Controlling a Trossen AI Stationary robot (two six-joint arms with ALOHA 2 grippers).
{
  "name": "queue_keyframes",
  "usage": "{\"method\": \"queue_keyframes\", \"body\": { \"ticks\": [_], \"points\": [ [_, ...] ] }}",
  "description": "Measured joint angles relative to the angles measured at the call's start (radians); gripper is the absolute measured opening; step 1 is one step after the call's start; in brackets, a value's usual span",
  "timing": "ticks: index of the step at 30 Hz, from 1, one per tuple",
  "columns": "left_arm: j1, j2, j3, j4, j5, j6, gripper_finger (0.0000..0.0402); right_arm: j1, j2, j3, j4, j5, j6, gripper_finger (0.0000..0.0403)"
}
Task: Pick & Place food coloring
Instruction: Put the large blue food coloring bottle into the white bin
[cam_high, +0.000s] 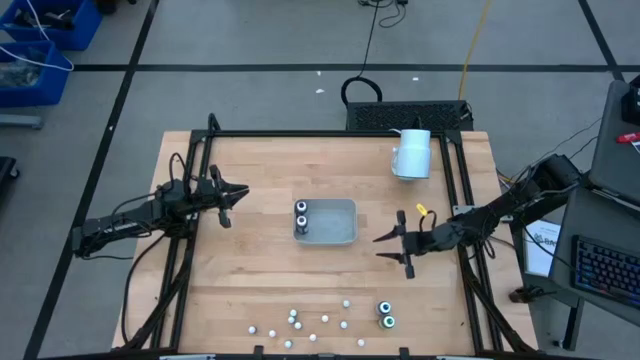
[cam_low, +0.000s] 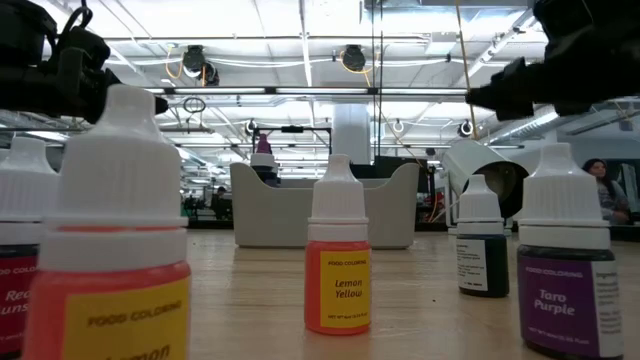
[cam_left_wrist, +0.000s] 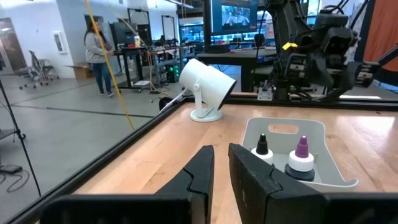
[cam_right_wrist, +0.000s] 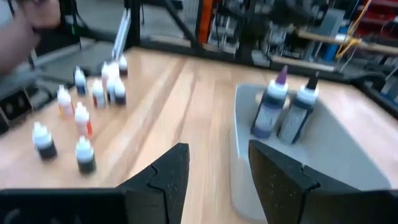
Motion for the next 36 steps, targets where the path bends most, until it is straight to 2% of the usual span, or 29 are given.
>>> {"method": "queue_keyframes", "body": {
  "ticks": [8,15,18,20,23,27,32,36],
  "points": [
    [0.000,0.000,0.000,0.023,-0.001,0.045,0.0058,-0.001,0.000,0.000,0.032,0.000,0.011,0.0155],
    [0.000,0.000,0.000,0.018,-0.070,0.055,0.0058,-0.001,-0.001,0.002,0.139,-0.001,-0.008,0.0155],
    [0.000,0.000,0.000,0.017,-0.069,0.045,0.0058,-0.001,-0.025,0.061,0.104,-0.035,-0.008,0.0155],
    [0.000,0.000,0.000,0.017,-0.070,0.041,0.0058,0.004,-0.039,0.142,0.003,-0.075,0.005,0.0155],
    [0.000,0.000,0.000,0.024,-0.070,0.027,0.0058,0.037,-0.035,0.322,-0.301,-0.076,0.015,0.0155],
    [0.000,0.000,0.000,0.036,-0.070,0.030,0.0058,0.101,0.051,0.572,-0.666,-0.074,0.074,0.0155],
    [0.000,0.000,0.000,0.039,-0.070,0.030,0.0058,0.202,0.188,0.812,-0.875,-0.074,0.093,0.0155],
    [0.000,0.000,0.000,0.038,-0.070,0.018,0.0058,0.297,0.238,0.947,-1.005,-0.029,0.201,0.0155]
  ]
}}
